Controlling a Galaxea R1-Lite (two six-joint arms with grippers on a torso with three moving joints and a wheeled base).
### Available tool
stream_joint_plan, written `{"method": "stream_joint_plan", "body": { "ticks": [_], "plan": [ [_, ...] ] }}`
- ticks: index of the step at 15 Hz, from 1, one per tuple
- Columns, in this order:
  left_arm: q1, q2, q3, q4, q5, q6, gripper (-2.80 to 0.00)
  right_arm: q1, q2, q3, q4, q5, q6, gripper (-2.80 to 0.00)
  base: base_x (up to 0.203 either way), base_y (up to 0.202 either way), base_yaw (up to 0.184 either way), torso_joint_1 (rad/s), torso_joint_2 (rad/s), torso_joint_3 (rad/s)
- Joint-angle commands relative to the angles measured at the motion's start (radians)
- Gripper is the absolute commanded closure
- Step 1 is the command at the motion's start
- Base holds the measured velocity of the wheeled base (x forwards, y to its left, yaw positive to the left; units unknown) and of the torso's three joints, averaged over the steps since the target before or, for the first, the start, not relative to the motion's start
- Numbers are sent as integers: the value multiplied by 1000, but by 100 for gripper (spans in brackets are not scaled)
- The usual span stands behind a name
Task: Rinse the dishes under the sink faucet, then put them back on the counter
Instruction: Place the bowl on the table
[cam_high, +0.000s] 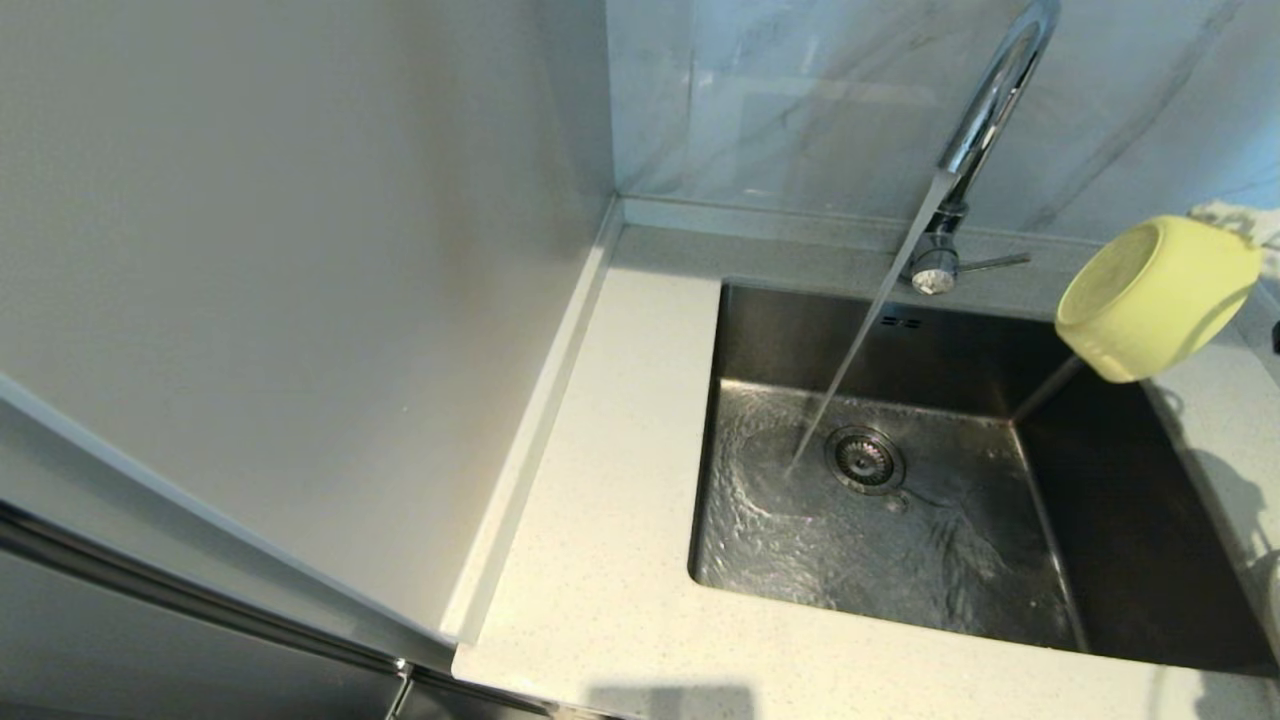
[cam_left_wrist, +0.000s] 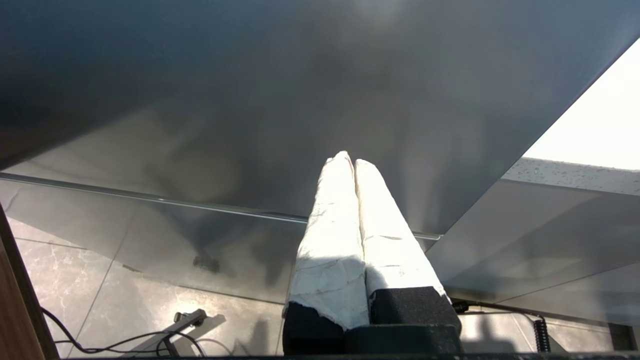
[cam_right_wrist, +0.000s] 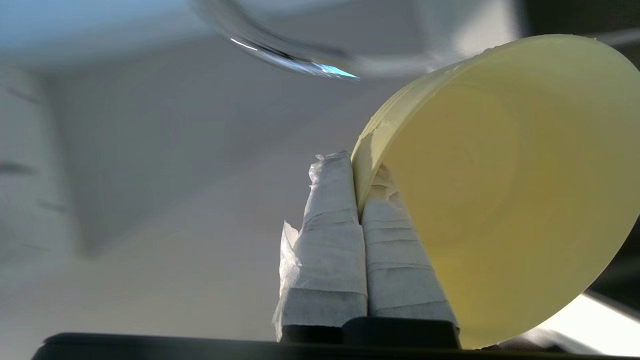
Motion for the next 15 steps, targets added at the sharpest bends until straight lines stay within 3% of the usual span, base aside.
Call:
{"method": "stream_joint_plan", "body": {
  "ticks": [1, 3, 7, 9, 11, 15],
  "plan": [
    [0, 0, 0, 0, 0, 0, 0, 26, -4, 74, -2, 18, -170, 0, 0, 0, 0, 0, 0, 0],
    [0, 0, 0, 0, 0, 0, 0, 24, -34, -9, 20, 28, -182, 0, 0, 0, 0, 0, 0, 0],
    [0, 0, 0, 0, 0, 0, 0, -14, -81, -534, 211, 34, -185, 0, 0, 0, 0, 0, 0, 0],
    [0, 0, 0, 0, 0, 0, 0, -24, -92, -654, 260, 36, -202, 0, 0, 0, 0, 0, 0, 0],
    [0, 0, 0, 0, 0, 0, 0, -25, -97, -616, 301, 36, -250, 0, 0, 0, 0, 0, 0, 0],
    [0, 0, 0, 0, 1, 0, 0, -24, -108, -240, 608, -39, -383, 0, 0, 0, 0, 0, 0, 0]
  ]
}}
